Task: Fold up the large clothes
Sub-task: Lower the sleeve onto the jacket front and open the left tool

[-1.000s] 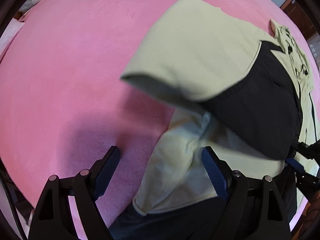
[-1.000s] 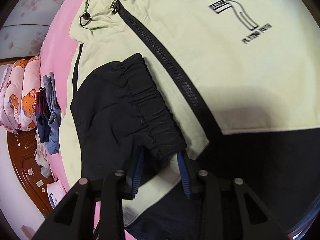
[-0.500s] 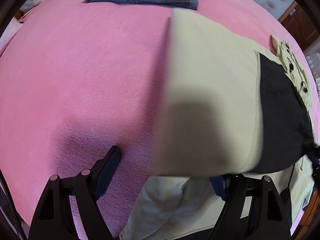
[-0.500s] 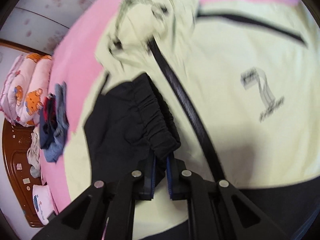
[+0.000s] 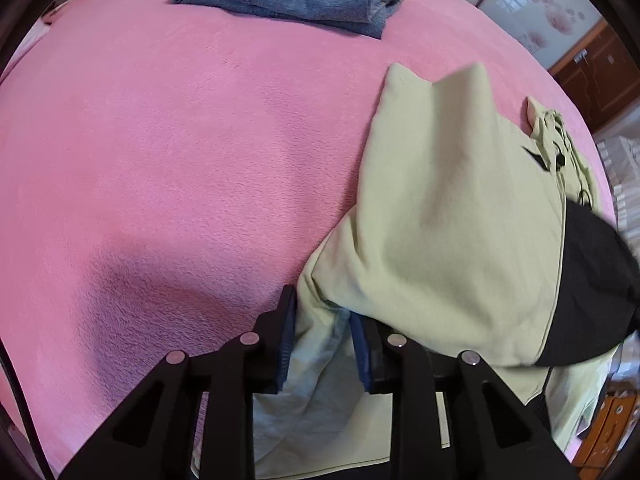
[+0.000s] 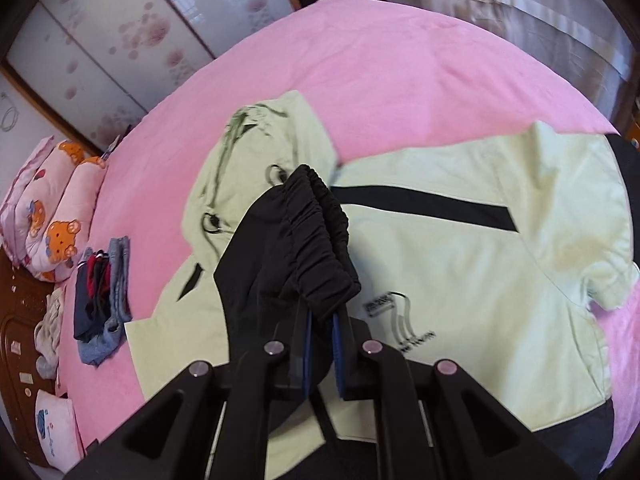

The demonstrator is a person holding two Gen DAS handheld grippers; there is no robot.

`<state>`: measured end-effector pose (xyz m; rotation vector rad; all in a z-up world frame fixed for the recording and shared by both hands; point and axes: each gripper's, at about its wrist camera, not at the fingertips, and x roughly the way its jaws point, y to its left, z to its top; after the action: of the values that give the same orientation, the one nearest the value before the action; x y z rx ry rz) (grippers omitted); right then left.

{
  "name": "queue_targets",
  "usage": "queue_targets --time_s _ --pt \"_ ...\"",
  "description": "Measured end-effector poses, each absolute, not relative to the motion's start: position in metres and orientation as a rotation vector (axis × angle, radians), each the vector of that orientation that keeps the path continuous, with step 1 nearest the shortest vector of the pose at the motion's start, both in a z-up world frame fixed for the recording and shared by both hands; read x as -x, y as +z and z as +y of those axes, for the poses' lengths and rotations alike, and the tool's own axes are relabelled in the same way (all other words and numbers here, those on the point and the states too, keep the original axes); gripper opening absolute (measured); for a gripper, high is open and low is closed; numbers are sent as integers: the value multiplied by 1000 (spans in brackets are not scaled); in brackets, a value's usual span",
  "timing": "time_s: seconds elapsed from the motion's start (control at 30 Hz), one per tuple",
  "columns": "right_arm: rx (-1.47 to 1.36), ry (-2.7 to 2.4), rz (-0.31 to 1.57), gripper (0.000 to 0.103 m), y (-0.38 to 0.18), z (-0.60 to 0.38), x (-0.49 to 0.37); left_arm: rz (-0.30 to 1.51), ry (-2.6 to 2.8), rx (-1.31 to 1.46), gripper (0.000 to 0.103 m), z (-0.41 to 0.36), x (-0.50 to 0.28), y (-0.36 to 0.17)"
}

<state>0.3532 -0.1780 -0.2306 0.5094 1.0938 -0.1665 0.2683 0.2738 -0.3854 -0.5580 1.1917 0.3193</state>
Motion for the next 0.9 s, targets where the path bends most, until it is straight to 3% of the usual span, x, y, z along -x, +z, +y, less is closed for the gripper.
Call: queue_targets --time_s 0.57,0.9 --pt "-475 -308 1289 8 -318 -210 -303 1245 329 516 23 268 -281 -391" --pt "-366 -331 1255 9 -309 -202 -319 1313 235 412 23 265 -294 -388"
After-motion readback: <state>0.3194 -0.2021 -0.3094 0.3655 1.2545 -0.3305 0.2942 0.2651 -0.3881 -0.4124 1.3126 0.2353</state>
